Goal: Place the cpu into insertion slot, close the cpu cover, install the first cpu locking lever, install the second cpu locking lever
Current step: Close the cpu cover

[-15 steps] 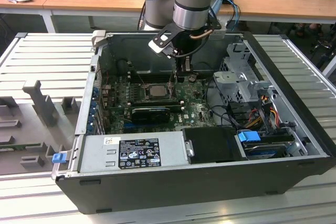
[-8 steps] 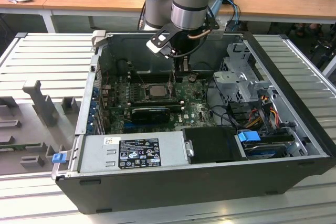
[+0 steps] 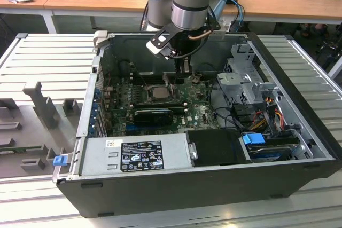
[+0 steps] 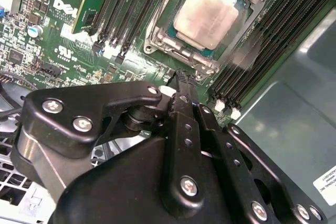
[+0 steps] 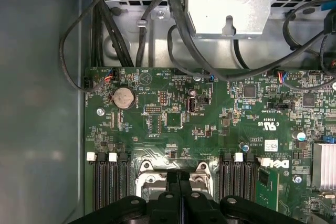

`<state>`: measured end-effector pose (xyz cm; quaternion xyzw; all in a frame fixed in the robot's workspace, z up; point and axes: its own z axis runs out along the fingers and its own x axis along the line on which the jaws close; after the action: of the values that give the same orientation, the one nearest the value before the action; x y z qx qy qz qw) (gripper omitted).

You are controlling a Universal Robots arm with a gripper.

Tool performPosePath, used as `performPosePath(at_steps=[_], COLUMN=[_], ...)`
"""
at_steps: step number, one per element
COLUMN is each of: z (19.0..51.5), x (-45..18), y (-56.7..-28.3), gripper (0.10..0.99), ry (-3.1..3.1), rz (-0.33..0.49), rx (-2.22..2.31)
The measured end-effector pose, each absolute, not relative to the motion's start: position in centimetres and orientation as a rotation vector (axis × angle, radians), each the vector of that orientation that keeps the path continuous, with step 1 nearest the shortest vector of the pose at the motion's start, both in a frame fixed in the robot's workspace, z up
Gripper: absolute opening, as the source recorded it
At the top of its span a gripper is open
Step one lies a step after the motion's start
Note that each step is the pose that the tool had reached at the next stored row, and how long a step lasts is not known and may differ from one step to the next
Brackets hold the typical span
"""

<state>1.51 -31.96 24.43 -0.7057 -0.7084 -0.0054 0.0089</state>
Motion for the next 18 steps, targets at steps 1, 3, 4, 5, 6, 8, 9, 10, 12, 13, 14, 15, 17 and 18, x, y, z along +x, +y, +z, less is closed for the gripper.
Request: performPosePath(at_steps=[1,3,4,5,6,8,9,10,12,13,14,15,17,18], z=[24.4,24.4,24.4,24.4,24.4,24.4,24.4,24.4,24.4,24.4,24.4,24.4,24.4,24.4], x=[1.4,1.2,1.0,1.0,0.9,0.8,0.7,0.7,0.5,0.4,0.4,0.4,0.1,-0.1], y=[-32.0,-32.0,-32.0,-32.0,-32.0,-32.0,-32.0,-32.0,-32.0,-32.0,-32.0,-32.0,-32.0,-32.0], gripper=[0.106,0.106,0.106,0.106,0.106,0.106,0.106,0.106,0.106,0.106,0.106,0.106,0.106,0.106], ry=[-2.213,-2.213,-2.213,-2.213,-2.213,-2.213,-2.213,-2.213,-2.213,-2.213,-2.213,-2.213,-2.213,-2.213], rz=[-0.017,-0.017,-0.017,-0.017,-0.017,-0.017,-0.017,-0.017,-0.017,-0.017,-0.017,-0.017,-0.017,-0.017], rx=[-2.204,-2.204,-2.204,-2.204,-2.204,-2.204,-2.204,-2.204,-2.204,-2.204,-2.204,-2.204,-2.204,-2.204])
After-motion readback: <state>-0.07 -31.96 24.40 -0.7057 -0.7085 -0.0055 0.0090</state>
